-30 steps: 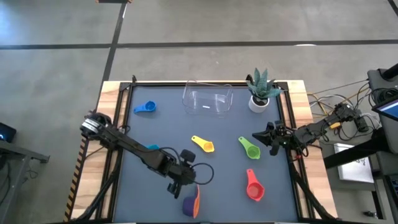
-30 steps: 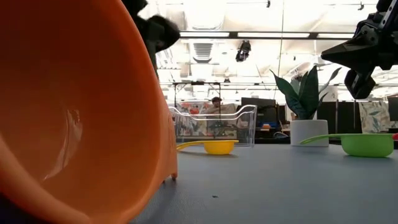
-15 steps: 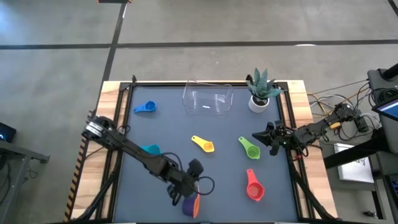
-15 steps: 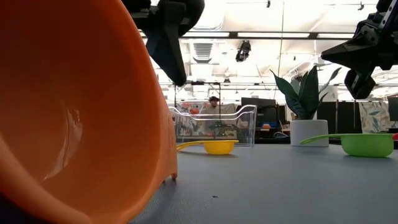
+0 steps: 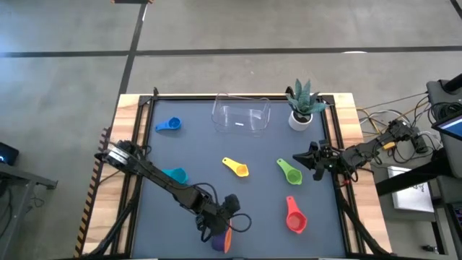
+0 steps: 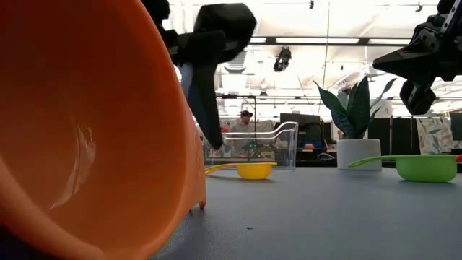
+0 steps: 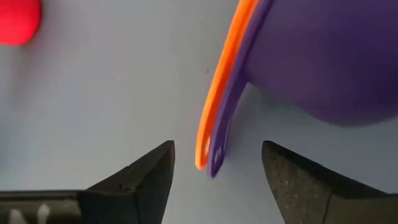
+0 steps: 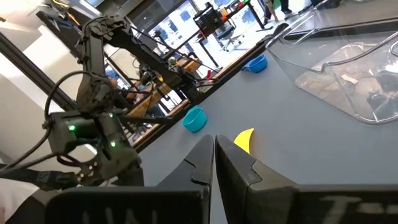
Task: Nest measuring cups in basket
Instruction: Move the stacked measuring cups to the center of the table
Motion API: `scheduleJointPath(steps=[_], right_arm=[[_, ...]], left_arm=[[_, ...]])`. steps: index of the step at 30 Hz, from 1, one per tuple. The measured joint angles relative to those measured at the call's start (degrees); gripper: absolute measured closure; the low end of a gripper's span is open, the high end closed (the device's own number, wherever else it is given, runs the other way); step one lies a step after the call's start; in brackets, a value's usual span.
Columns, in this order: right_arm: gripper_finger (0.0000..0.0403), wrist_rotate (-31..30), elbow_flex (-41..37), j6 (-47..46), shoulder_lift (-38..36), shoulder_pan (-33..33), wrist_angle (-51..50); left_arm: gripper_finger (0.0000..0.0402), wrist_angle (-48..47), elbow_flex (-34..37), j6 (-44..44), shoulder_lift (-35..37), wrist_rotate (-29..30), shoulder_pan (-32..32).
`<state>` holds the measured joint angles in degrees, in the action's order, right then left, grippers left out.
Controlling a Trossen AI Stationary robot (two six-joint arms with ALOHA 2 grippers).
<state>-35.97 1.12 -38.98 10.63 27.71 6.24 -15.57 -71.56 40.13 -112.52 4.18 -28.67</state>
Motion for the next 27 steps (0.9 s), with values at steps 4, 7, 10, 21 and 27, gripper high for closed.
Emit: scheduleJointPath(steps=[4, 7, 10, 21, 27], right_arm=[[0.0394, 0.0, 0.0, 0.0, 0.0, 0.01, -0.04], [0.0394, 0.0, 0.0, 0.0, 0.0, 0.0, -0.03], [0.0394, 0.0, 0.0, -0.02, 0.0, 0.0, -0.03], [0.0394, 0.0, 0.0, -0.01, 0.02, 0.02, -0.02], [0.0394, 0.0, 0.0, -0.02, 0.02, 0.02, -0.02]], left_arm=[[0.0192, 0.48, -1.89, 0.73, -1.9, -0.7, 0.07], [0.0199, 0.41, -3.15, 1.46, -3.08, -0.76, 0.07], [0.021, 0.49, -3.84, 1.62, -4.03, -0.83, 0.23], [0.0383, -0.6, -3.74, -2.26, -4.44, 1.48, 1.26], [0.0396, -1.01, -3.75, -5.1, -3.87, 11.46, 1.46]])
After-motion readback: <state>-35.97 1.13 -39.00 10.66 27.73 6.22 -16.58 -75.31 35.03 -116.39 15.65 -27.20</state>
